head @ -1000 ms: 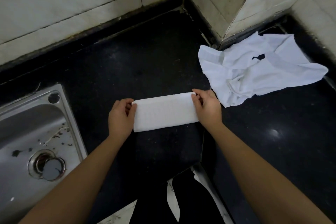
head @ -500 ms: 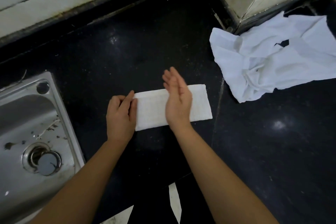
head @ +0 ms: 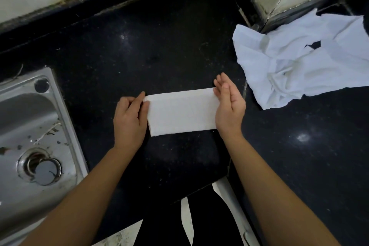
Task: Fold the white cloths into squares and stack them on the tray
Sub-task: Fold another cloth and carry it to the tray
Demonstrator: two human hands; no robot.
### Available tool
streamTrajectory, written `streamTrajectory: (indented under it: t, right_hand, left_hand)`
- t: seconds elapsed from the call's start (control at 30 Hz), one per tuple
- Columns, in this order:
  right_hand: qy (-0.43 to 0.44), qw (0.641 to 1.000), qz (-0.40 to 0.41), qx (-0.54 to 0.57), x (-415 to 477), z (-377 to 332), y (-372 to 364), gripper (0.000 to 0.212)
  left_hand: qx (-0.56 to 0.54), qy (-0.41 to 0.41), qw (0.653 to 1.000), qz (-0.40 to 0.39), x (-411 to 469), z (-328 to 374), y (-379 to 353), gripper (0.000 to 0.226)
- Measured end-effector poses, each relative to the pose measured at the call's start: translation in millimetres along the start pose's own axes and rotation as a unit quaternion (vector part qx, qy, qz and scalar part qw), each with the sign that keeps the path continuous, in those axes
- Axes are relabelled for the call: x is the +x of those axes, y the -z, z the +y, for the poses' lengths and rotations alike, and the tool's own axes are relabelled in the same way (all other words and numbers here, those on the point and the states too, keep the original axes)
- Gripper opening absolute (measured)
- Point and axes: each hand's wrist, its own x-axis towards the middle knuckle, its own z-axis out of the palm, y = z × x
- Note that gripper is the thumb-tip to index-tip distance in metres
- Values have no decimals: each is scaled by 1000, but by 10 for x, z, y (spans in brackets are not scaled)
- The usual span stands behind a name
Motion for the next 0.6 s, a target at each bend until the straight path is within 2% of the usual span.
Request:
streamTrajectory:
  t: [0.07, 0.13, 0.17, 0.23, 0.3, 0.37, 0.47, 0.6]
  right_hand:
    - [2, 1000, 1, 3, 4, 9, 0, 36]
    - [0, 1000, 8, 1, -5, -3, -18, 38]
    - [-1, 1000, 11, -4, -17, -12, -38, 39]
    - [-2, 1000, 20, -24, -59, -20, -76, 39]
    - [-6, 999, 25, -43, -92, -16, -91, 38]
    - [-11, 998, 22, -56, -95, -11, -78, 37]
    - [-7, 998, 2, -66, -59, -11, -24, 37]
    - [-11, 996, -26, -80, -7, -100, 141, 31]
  left_hand:
    - [-18, 31, 999, 8, -13, 150, 31, 44]
    - [24, -17, 999, 18, -20, 413, 31, 46]
    - [50, -60, 997, 1, -17, 540, -1, 47]
    - [97, -120, 984, -86, -6, 720, -99, 52]
    - [173, -138, 961, -163, 15, 703, -169, 59]
    - [244, -139, 937, -207, 15, 551, -171, 64]
    - [268, -156, 919, -243, 34, 372, -131, 67]
    - [264, -167, 919, -241, 30, 367, -116, 67]
